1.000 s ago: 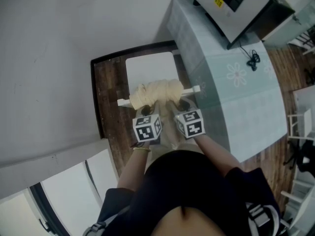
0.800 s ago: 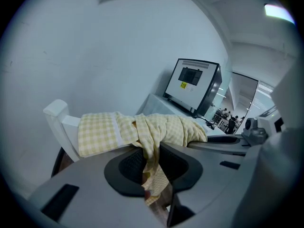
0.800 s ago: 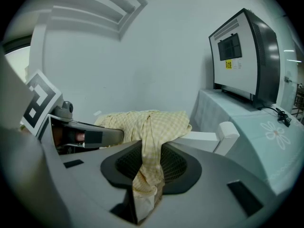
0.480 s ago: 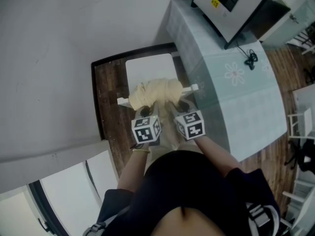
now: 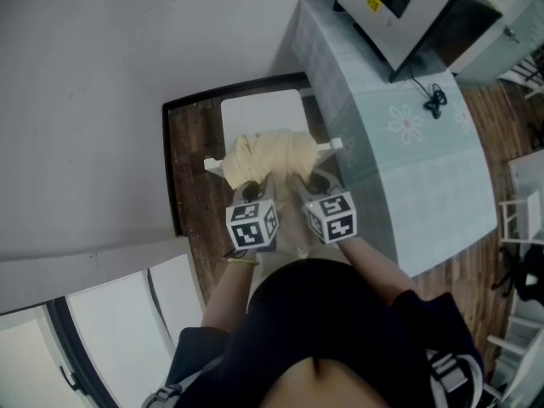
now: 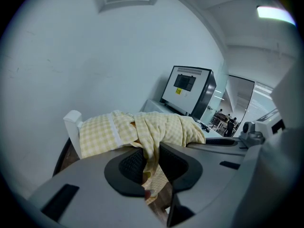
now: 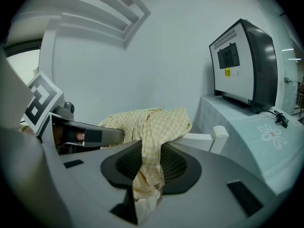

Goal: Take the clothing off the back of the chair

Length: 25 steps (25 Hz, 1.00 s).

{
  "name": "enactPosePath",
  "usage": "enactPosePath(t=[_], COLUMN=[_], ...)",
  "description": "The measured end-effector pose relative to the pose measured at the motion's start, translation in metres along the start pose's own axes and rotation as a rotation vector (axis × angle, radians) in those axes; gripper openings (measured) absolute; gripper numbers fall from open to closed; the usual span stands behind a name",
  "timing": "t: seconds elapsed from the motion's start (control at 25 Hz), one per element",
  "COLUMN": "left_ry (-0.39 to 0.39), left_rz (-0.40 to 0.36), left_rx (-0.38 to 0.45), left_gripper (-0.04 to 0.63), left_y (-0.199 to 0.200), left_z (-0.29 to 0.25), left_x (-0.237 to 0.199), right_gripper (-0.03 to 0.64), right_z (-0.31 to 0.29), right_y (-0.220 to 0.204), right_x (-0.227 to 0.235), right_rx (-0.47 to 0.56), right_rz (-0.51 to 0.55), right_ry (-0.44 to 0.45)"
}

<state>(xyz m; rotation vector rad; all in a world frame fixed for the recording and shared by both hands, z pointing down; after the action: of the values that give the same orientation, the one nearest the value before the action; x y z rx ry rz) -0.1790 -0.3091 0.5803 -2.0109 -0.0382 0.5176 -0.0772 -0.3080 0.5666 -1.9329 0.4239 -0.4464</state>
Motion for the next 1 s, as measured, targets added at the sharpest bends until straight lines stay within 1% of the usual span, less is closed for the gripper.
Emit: enactPosePath(t=[0.48, 1.0], left_ry=[0.019, 0.043], left_rz=[-0.026, -0.043], left_rx=[0.047, 0.086], left_gripper=[0.077, 0.077], left_y=[0.002, -0.006], left_z=[0.027, 0.06], left_x=[0.016, 0.033], right_gripper=[0.105, 0.106], right_z=[0.028, 0.063], right_y=[0.004, 0.001], right_x=[-0.011, -0.025], right_rx=[0.03, 0.066], right_rz=[0.015, 0.027], right_ry=[0.02, 0.035])
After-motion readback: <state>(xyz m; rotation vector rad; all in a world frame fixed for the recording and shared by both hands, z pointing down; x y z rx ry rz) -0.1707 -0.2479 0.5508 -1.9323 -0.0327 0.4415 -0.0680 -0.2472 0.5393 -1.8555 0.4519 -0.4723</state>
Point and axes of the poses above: the fingertips, and each gripper's own axes: z backward along the fingers, x to its right, y out of its top, the point moved 2 cm from there along z, backward along the fingers, and after that the axes turned 10 degrees about x, right-handed, at the moved point
